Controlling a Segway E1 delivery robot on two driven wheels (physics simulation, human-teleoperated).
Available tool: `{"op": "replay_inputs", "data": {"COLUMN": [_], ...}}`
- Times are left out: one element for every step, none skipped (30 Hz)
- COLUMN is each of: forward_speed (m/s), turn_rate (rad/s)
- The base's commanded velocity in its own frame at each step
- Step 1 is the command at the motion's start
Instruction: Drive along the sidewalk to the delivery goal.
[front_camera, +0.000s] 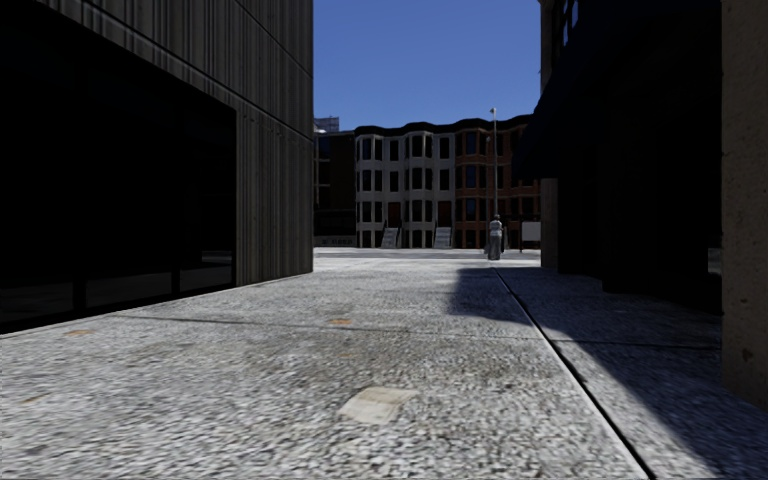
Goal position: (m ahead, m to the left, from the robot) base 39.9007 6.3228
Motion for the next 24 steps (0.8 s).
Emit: {"op": "replay_inputs", "data": {"forward_speed": [2.0,2.0,2.0,2.0,2.0,2.0,2.0,2.0,2.0,2.0,2.0,2.0,2.0,2.0,2.0,2.0,2.0,2.0,2.0,2.0,2.0,2.0,2.0,2.0], "turn_rate": [0.0,0.0,0.0,0.0,0.0,0.0,0.0,0.0,0.0,0.0,0.0,0.0,0.0,0.0,0.0,0.0,-0.03,-0.06,-0.07,-0.07,-0.07,-0.08,-0.08,-0.08]}}
